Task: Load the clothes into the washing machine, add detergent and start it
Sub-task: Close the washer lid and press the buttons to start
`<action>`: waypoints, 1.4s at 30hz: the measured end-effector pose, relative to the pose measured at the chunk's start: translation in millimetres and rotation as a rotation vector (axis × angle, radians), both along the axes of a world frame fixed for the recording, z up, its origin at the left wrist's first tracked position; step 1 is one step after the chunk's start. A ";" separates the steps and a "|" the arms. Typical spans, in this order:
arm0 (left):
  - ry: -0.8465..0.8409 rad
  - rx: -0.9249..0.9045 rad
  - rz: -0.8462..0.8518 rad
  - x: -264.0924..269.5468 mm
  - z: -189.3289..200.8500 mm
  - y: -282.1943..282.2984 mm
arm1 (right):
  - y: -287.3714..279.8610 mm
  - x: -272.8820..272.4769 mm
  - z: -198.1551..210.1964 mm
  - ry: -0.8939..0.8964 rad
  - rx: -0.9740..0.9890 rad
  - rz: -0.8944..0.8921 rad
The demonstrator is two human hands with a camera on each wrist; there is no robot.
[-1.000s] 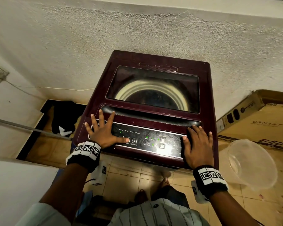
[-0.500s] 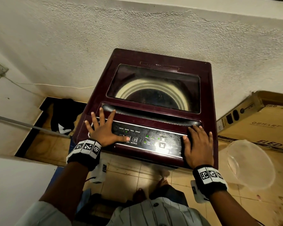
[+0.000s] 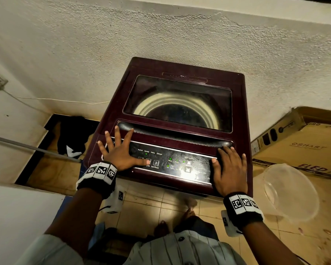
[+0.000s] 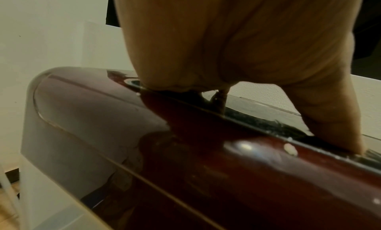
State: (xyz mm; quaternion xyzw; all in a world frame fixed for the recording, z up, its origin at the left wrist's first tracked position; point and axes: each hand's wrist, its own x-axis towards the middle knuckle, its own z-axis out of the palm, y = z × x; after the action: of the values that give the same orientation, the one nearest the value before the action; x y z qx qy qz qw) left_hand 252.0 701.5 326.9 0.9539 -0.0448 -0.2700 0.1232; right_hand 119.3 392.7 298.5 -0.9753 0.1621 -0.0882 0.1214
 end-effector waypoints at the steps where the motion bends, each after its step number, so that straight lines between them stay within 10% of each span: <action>1: 0.000 -0.002 0.003 0.2 -0.2 -0.1 | -0.1 -0.1 -0.1 0.002 0.000 0.000; 42: 0.154 0.035 0.024 -6.2 19.4 -21.6 | 0.5 -0.3 0.9 0.005 0.011 -0.012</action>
State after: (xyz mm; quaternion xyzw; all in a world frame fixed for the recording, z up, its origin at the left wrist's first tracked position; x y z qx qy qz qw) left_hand 245.8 679.9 346.3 0.9327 -0.0192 -0.3421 0.1126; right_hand 119.0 393.1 299.4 -0.9739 0.1686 -0.0854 0.1255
